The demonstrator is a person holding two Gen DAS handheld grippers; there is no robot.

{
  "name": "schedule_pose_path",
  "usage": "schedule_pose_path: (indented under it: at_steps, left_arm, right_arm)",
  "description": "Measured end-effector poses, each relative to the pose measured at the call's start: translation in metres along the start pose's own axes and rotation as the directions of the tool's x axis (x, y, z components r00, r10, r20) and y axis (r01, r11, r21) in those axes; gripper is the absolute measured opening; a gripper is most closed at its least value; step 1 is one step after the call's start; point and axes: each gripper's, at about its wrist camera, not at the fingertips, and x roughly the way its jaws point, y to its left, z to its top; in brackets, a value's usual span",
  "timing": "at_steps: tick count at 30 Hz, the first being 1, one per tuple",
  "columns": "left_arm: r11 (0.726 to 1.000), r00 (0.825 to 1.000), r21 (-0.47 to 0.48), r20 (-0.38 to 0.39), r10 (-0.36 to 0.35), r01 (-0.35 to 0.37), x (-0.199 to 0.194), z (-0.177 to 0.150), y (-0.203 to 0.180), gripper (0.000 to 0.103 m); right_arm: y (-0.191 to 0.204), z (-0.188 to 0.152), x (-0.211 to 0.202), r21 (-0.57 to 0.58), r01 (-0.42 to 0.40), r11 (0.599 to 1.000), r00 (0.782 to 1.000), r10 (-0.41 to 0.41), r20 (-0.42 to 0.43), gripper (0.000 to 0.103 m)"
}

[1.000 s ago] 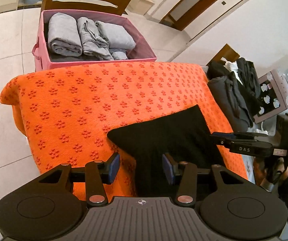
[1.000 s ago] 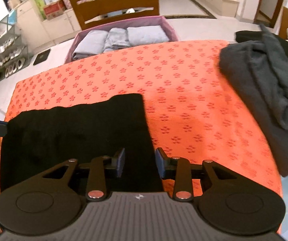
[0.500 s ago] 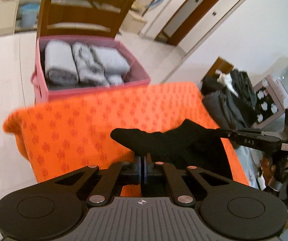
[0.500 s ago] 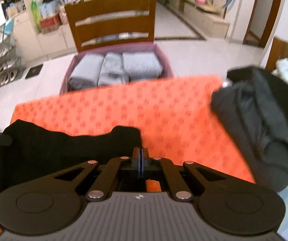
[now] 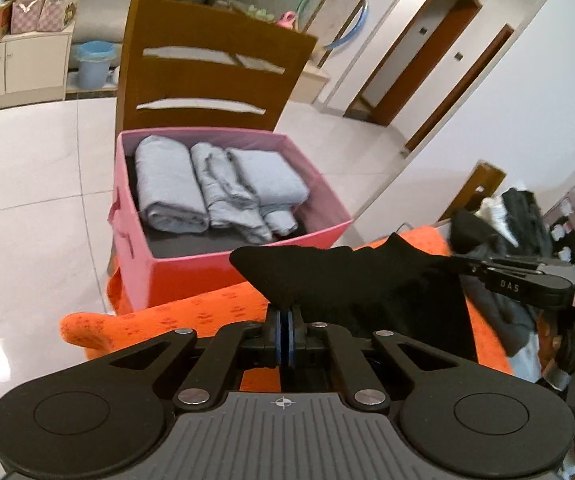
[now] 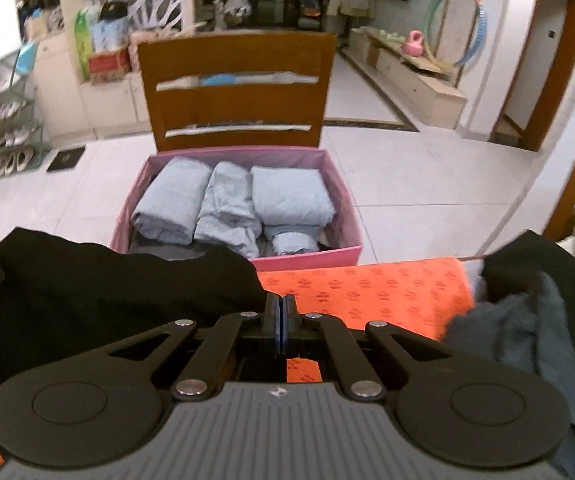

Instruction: Fold clothes

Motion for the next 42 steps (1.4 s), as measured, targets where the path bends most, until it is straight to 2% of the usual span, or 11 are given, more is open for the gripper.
schedule_pose_path:
  at_steps: [3, 5, 6, 12, 20, 27, 35, 42]
  left_arm:
    - [1.0, 1.0, -0.004, -0.017, 0.025, -0.025, 0.005, 0.002, 0.009, 0.02]
    - [0.999, 0.999, -0.007, -0.027, 0.04, -0.04, 0.008, 0.003, 0.015, 0.032]
    - [0.999, 0.999, -0.006, -0.025, 0.037, -0.037, 0.005, 0.002, 0.016, 0.034]
    - [0.999, 1.0, 0.026, -0.022, 0.022, -0.022, -0.024, -0.009, 0.008, 0.049]
    - [0.994, 1.0, 0.108, -0.017, -0.021, 0.023, -0.079, -0.045, -0.02, 0.055]
    - [0.979, 0.997, 0.19, -0.015, -0.073, 0.074, -0.133, -0.083, -0.05, 0.057]
    - [0.953, 0.993, 0.279, -0.046, -0.106, 0.115, -0.19, -0.155, -0.08, 0.057]
    - [0.945, 0.991, 0.298, -0.072, -0.117, 0.133, -0.222, -0.216, -0.108, 0.058]
  right_arm:
    - [0.009, -0.002, 0.018, -0.038, 0.004, 0.999, 0.999, -0.005, -0.034, 0.005]
    - [0.013, -0.005, 0.017, -0.051, 0.008, 0.999, 0.999, -0.01, -0.041, 0.012]
    - [0.015, -0.007, 0.015, -0.052, 0.009, 0.999, 0.999, -0.011, -0.038, 0.016]
    - [0.017, -0.025, -0.034, -0.015, 0.014, 1.0, 1.0, -0.015, -0.025, 0.022]
    - [0.022, -0.081, -0.124, 0.109, 0.049, 0.993, 0.999, -0.048, -0.009, 0.024]
    - [0.038, -0.162, -0.211, 0.218, 0.097, 0.971, 0.995, -0.097, -0.008, 0.028]
    - [0.056, -0.269, -0.297, 0.336, 0.128, 0.933, 0.991, -0.133, -0.01, 0.028]
    - [0.068, -0.353, -0.352, 0.382, 0.138, 0.914, 0.99, -0.13, -0.048, 0.028]
